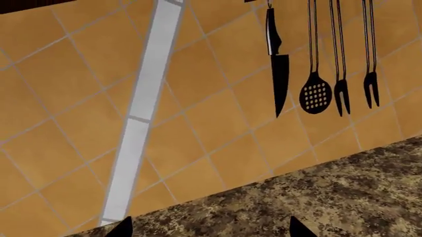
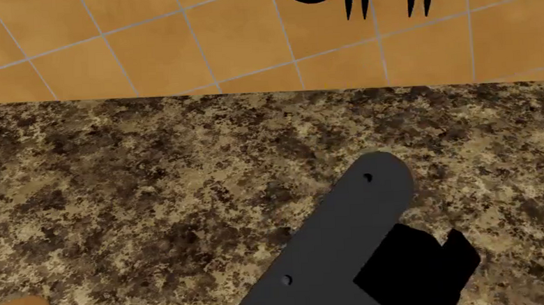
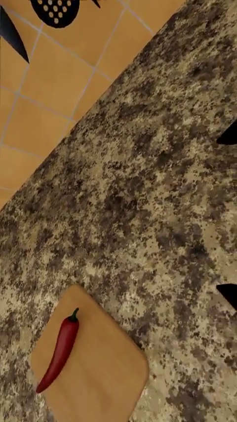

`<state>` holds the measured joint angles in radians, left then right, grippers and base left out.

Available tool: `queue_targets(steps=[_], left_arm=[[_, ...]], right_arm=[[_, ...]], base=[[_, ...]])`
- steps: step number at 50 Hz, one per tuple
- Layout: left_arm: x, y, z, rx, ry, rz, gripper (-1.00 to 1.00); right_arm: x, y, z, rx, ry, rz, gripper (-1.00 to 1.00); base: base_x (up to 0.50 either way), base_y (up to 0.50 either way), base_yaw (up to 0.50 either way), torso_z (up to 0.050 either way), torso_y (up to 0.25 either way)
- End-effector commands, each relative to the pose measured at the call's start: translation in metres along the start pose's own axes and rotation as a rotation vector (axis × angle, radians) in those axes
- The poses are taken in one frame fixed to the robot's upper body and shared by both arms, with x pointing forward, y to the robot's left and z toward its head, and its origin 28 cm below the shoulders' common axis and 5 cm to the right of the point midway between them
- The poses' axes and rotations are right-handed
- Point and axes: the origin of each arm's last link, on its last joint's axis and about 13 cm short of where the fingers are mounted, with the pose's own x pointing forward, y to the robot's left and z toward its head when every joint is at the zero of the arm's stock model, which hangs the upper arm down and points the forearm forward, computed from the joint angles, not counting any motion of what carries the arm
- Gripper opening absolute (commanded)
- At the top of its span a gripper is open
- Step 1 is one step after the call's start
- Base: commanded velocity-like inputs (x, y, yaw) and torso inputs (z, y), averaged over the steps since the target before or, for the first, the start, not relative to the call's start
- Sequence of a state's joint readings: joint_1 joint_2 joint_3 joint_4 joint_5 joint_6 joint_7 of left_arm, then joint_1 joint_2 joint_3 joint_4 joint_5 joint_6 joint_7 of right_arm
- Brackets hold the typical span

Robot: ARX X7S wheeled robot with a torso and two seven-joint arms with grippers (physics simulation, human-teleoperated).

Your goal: Clear the non-vegetable object off the cutting board and place the vegetables onto it.

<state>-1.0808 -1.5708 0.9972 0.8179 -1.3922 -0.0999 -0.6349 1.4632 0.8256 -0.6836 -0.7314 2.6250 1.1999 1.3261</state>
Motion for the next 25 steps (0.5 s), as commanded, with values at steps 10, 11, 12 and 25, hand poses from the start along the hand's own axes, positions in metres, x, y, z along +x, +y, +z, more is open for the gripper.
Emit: queue_targets(steps=[10, 11, 12, 25], left_arm=[[0.000, 0.000, 0.002, 0.007, -0.035, -0.024, 1.00], [0.001, 0.000, 0.002, 0.007, -0.035, -0.023, 1.00], [0.001, 0.000, 0.002, 0.007, -0.035, -0.023, 1.00], [0.001, 0.000, 0.002, 0.012, -0.039, -0.014, 1.00]], right_arm=[[-0.003, 0.020, 0.001, -0.102, -0.016, 0.181, 1.00], [-0.002, 0.021, 0.000, -0.113, -0.011, 0.186, 1.00], [-0.001, 0.022, -0.001, -0.126, -0.002, 0.192, 1.00], [0.002, 0.031, 0.006, -0.164, -0.017, 0.266, 1.00]], base=[[0.05, 0.00, -0.01, 0.000, 0.000], [0.05, 0.00, -0.01, 0.000, 0.000], [0.05, 0.00, 0.00, 0.000, 0.000], [0.05, 0.00, -0.01, 0.000, 0.000]])
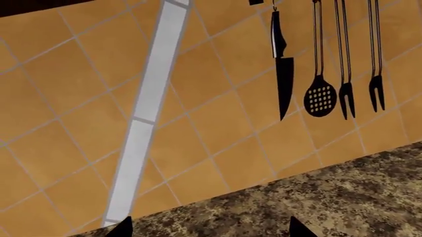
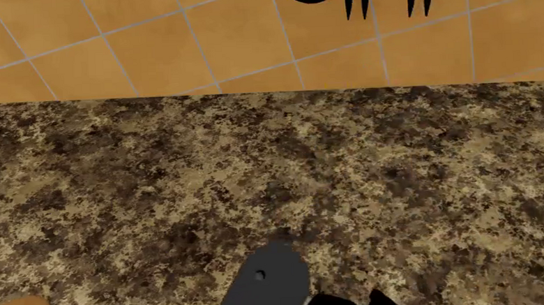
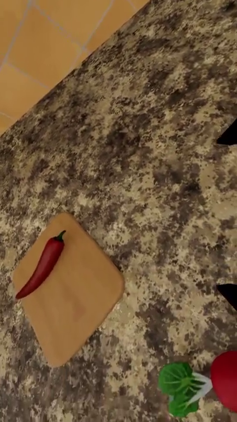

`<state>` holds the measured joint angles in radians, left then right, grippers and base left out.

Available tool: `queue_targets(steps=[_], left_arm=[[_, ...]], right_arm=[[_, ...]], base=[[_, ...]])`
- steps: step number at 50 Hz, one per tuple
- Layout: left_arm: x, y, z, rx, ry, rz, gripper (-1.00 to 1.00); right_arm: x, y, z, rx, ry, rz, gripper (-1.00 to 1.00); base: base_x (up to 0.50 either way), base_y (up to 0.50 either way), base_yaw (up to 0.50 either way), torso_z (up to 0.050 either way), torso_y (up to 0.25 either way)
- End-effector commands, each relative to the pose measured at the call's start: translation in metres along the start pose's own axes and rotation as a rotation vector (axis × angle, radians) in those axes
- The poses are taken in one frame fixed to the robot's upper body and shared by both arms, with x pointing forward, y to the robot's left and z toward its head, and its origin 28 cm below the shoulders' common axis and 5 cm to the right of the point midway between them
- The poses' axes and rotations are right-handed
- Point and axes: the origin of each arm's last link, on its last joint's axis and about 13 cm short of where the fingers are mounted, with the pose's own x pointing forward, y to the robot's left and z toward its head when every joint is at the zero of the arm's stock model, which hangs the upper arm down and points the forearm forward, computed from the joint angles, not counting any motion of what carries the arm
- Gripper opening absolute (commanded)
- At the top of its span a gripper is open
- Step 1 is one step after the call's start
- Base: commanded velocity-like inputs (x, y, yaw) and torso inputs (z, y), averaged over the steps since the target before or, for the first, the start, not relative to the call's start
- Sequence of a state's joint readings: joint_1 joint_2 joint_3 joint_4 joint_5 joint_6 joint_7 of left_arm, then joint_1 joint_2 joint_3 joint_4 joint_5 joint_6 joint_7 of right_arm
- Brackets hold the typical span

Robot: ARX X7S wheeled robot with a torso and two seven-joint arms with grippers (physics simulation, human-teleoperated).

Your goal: Clear the non-vegetable object off the cutting board and place the vegetables onto it.

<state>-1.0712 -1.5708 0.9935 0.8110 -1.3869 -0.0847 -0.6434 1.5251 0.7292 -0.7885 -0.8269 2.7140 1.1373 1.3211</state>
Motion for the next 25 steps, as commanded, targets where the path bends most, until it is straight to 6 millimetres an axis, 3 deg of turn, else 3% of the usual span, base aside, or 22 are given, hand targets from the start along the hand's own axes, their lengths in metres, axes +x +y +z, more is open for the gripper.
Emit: queue_targets(steps=[1, 25], left_arm=[[0.000, 0.000, 0.003, 0.018, -0.032, -0.027, 1.00], [0.001, 0.001, 0.002, 0.027, -0.040, -0.008, 1.00]], right_arm=[[0.007, 0.010, 0.006, -0.052, -0.040, 0.088, 1.00], [0.016, 0.031, 0.003, 0.046, -0.041, 0.268, 1.00]], base=[[0.05, 0.00, 0.00, 0.000, 0.000], [0.05, 0.00, -0.01, 0.000, 0.000]])
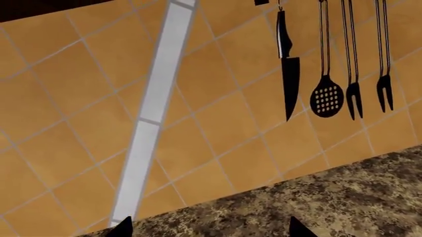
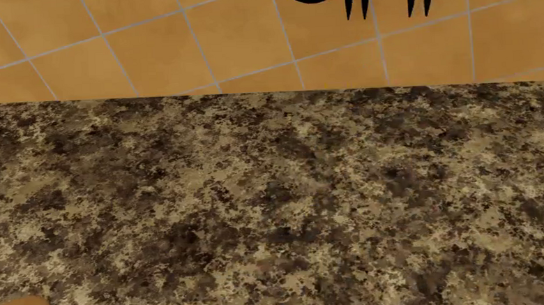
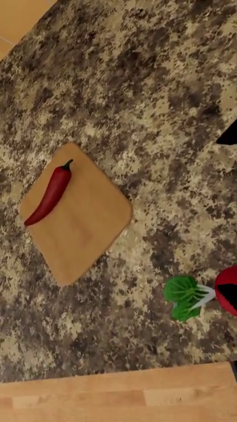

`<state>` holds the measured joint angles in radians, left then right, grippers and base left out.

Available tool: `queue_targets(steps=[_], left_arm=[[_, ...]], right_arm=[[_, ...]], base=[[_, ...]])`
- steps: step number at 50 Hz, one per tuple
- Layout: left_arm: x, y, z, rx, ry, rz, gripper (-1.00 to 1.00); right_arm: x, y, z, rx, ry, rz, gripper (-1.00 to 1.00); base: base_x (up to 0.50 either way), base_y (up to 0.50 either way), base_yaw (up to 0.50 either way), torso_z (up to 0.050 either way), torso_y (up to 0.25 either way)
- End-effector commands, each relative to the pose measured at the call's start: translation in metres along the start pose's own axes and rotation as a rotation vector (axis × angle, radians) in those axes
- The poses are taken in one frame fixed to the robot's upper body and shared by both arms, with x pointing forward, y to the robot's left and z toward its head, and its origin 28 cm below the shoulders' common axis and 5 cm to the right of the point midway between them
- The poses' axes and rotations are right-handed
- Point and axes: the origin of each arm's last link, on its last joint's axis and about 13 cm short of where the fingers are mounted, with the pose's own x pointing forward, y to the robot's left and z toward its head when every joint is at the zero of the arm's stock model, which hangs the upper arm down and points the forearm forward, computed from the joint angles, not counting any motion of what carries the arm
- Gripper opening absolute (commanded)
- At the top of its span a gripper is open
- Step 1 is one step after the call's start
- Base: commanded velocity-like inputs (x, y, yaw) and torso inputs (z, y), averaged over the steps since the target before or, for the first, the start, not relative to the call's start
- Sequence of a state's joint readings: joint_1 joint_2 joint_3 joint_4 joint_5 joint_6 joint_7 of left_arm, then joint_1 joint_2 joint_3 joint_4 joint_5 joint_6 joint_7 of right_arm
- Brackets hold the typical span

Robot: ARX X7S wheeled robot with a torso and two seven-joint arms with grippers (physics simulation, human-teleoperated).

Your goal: Clear the non-vegetable object off the cutting board and place the vegetables onto it.

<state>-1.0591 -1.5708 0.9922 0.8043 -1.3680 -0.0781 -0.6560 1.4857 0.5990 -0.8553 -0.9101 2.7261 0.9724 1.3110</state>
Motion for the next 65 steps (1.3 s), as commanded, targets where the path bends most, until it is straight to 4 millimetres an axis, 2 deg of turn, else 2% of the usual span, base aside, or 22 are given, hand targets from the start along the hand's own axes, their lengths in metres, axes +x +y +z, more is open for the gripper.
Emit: queue_targets(steps=[1, 32, 46, 65], left_arm=[[0.000, 0.000, 0.004, 0.017, -0.036, -0.026, 1.00], [0.001, 0.001, 0.006, 0.014, -0.049, -0.010, 1.00], [0.001, 0.000, 0.004, 0.010, -0.051, -0.004, 1.00], [0.001, 0.000, 0.004, 0.006, -0.055, 0.004, 1.00]], right_arm=[[0.008, 0.008, -0.003, 0.018, -0.031, 0.085, 1.00], [0.026, 0.025, -0.025, 0.068, 0.025, 0.186, 1.00], [0.042, 0.027, -0.041, 0.041, 0.075, 0.179, 1.00], [0.058, 0.024, -0.049, 0.043, 0.104, 0.211, 1.00]], base=[[0.05, 0.00, -0.01, 0.000, 0.000], [0.05, 0.00, -0.01, 0.000, 0.000], [0.05, 0.00, -0.01, 0.000, 0.000], [0.05, 0.00, -0.01, 0.000, 0.000]])
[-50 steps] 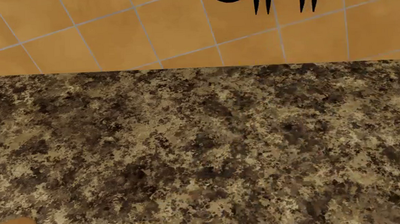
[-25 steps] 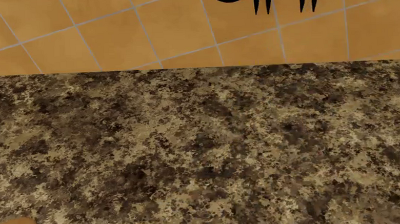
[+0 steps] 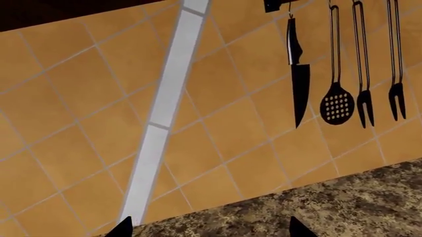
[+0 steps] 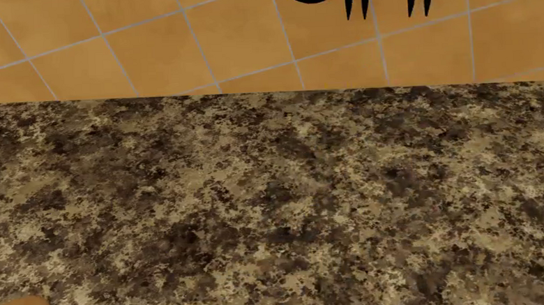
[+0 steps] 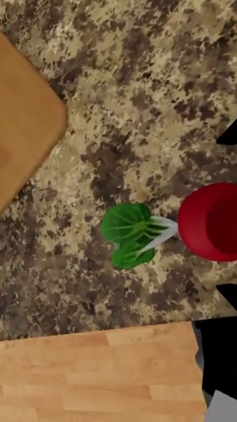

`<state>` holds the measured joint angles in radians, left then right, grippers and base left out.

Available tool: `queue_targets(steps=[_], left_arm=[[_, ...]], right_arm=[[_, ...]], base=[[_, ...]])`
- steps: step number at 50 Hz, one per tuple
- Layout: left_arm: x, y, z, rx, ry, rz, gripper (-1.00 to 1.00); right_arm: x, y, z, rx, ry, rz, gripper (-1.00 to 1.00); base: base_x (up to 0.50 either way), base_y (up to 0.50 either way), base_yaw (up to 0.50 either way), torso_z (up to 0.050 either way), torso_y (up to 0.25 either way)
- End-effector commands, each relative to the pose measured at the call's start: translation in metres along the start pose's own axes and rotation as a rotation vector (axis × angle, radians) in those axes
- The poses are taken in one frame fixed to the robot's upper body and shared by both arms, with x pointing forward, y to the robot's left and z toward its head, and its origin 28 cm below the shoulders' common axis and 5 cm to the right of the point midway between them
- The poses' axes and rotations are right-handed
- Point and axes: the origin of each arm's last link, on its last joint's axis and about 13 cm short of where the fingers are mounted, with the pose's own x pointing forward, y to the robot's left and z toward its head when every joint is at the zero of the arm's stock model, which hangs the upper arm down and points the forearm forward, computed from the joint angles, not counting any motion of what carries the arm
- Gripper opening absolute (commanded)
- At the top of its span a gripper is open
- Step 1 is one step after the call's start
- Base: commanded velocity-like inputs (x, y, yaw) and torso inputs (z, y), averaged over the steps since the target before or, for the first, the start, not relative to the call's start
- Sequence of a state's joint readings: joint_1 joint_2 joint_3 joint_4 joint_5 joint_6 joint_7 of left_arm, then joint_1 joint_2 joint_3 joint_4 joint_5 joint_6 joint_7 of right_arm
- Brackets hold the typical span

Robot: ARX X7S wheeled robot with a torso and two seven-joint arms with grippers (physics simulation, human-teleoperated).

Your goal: Clear the non-vegetable object off the cutting board and place the vegetables onto it.

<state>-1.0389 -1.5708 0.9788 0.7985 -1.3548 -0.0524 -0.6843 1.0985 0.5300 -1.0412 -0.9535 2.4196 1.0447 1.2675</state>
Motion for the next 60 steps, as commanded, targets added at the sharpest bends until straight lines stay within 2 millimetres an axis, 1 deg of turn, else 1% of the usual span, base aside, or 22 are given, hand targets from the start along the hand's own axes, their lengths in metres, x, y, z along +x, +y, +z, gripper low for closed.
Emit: queue_targets(steps=[1, 6, 7, 14, 20, 25, 34, 49, 60], left_arm=[[0.000, -0.001, 0.003, 0.009, -0.034, -0.031, 1.00], [0.000, -0.001, 0.004, 0.008, -0.035, -0.030, 1.00], [0.000, -0.001, 0.003, 0.008, -0.035, -0.031, 1.00], [-0.001, -0.002, 0.002, 0.007, -0.034, -0.030, 1.00], [-0.001, -0.002, 0.001, 0.005, -0.034, -0.029, 1.00], [-0.001, -0.002, 0.000, 0.004, -0.035, -0.032, 1.00], [-0.001, -0.002, 0.001, 0.003, -0.038, -0.034, 1.00], [0.000, -0.001, 0.004, 0.004, -0.039, -0.032, 1.00], [0.000, -0.001, 0.002, 0.003, -0.036, -0.030, 1.00]], right_arm=[[0.012, -0.003, -0.003, -0.010, -0.018, 0.026, 1.00], [0.012, -0.003, -0.003, -0.019, -0.022, 0.024, 1.00], [0.013, -0.003, -0.003, -0.021, -0.026, 0.026, -1.00], [0.012, -0.001, -0.002, -0.051, -0.034, 0.020, -1.00], [0.004, -0.003, 0.007, -0.076, -0.068, -0.006, -1.00], [-0.006, -0.009, 0.019, -0.106, -0.118, -0.059, -1.00], [-0.011, -0.024, 0.030, -0.118, -0.160, -0.103, -1.00], [-0.001, -0.057, 0.049, -0.114, -0.235, -0.101, -1.00], [0.012, -0.067, 0.061, -0.127, -0.291, -0.083, -1.00]], base=[[0.05, 0.00, -0.01, 0.000, 0.000], [0.05, 0.00, -0.01, -0.002, 0.000], [0.05, 0.00, -0.01, 0.000, 0.000], [0.05, 0.00, -0.01, -0.003, 0.000], [0.05, 0.00, -0.01, 0.000, 0.000], [0.05, 0.00, -0.01, 0.000, 0.000], [0.05, 0.00, -0.01, 0.000, 0.000], [0.05, 0.00, -0.01, 0.000, 0.000], [0.05, 0.00, -0.01, 0.000, 0.000]])
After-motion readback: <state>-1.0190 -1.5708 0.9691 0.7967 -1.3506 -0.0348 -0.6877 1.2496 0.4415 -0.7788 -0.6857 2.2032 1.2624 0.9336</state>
